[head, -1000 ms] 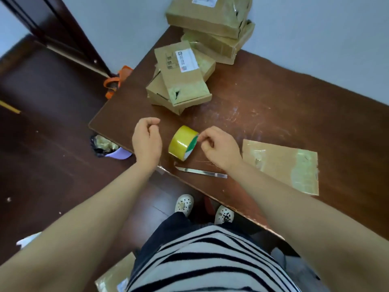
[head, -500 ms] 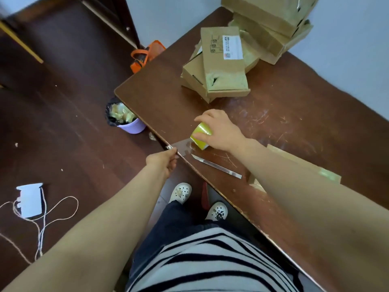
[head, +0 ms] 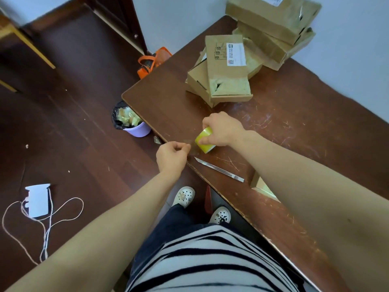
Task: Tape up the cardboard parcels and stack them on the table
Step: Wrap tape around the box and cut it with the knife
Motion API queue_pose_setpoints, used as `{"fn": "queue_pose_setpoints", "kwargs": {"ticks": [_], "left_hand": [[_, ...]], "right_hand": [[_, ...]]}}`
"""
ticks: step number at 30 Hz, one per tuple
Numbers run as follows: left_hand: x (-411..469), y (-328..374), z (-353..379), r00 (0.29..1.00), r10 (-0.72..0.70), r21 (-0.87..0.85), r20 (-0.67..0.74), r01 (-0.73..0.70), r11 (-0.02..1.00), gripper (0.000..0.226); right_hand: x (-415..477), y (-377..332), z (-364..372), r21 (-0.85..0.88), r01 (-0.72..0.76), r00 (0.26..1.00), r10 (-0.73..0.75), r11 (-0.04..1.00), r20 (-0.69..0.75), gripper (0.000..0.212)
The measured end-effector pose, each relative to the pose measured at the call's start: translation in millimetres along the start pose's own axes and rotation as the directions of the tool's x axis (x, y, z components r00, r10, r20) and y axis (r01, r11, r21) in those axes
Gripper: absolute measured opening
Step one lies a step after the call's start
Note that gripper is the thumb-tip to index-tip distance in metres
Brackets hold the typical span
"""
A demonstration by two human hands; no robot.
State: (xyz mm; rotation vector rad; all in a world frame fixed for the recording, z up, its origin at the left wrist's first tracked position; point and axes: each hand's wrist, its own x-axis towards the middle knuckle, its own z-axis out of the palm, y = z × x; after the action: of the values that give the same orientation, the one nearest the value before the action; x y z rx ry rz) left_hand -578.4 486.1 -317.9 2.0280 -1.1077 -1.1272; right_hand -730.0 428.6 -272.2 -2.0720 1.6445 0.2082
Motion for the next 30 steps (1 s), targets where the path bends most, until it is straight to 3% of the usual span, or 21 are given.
{"fn": "queue_pose_setpoints", "kwargs": {"ticks": [4,8,13,15,17,19,21,26,30], "left_hand": [[7.0,17.9,-11.7,0.998,0.002,-0.228,-0.069,-0.018,0.973,0.017],[29.7,22.5,-41.6,0.992,-0.129,-0.382,-0.015,0.113,0.917,0.024],[42.9,9.9,-62.1,0.945,-0.322,-0.473,0.061,0.312,0.824,0.022],[45.0,4.3,-64.5,0.938,-0.339,-0.46,0.073,0.333,0.823,0.021],[45.3,-0.9,-67.5,0.934,-0.349,-0.459,0.075,0.343,0.82,0.019],[48.2,-6.4,-75.6,0.926,-0.374,-0.493,0.041,0.345,0.799,0.019],[52.8,-10.9,-87.6,0.937,-0.348,-0.469,0.025,0.319,0.824,0.019],[56.2,-29.2,-95.1,0.924,-0.379,-0.443,0.041,0.357,0.823,0.021],[53.3,-54.8,-88.4,0.903,-0.428,-0.471,0.03,0.39,0.791,0.019]], "right_hand": [[-3.3,7.2,-8.2,0.101,-0.001,1.0,0.0,0.995,0.01,0.033],[-4.7,8.0,-20.8,0.143,0.067,0.998,-0.066,0.987,-0.013,0.029],[-10.3,5.7,-27.4,0.533,0.114,0.993,-0.113,0.838,-0.035,0.03],[-10.3,3.4,-27.4,0.553,0.129,0.992,-0.11,0.823,-0.066,0.031],[-6.3,2.2,-28.2,0.489,0.146,0.989,-0.127,0.86,-0.072,0.033],[-2.9,7.2,-30.0,0.22,0.13,0.992,-0.126,0.967,-0.029,0.036],[-3.9,14.6,-30.4,-0.039,0.083,0.996,-0.082,0.996,0.025,0.039],[4.2,2.7,-27.9,-0.035,0.101,0.993,-0.098,0.994,0.062,0.034],[16.3,-14.2,-16.2,-0.201,0.139,0.988,-0.123,0.97,0.091,0.024]]}}
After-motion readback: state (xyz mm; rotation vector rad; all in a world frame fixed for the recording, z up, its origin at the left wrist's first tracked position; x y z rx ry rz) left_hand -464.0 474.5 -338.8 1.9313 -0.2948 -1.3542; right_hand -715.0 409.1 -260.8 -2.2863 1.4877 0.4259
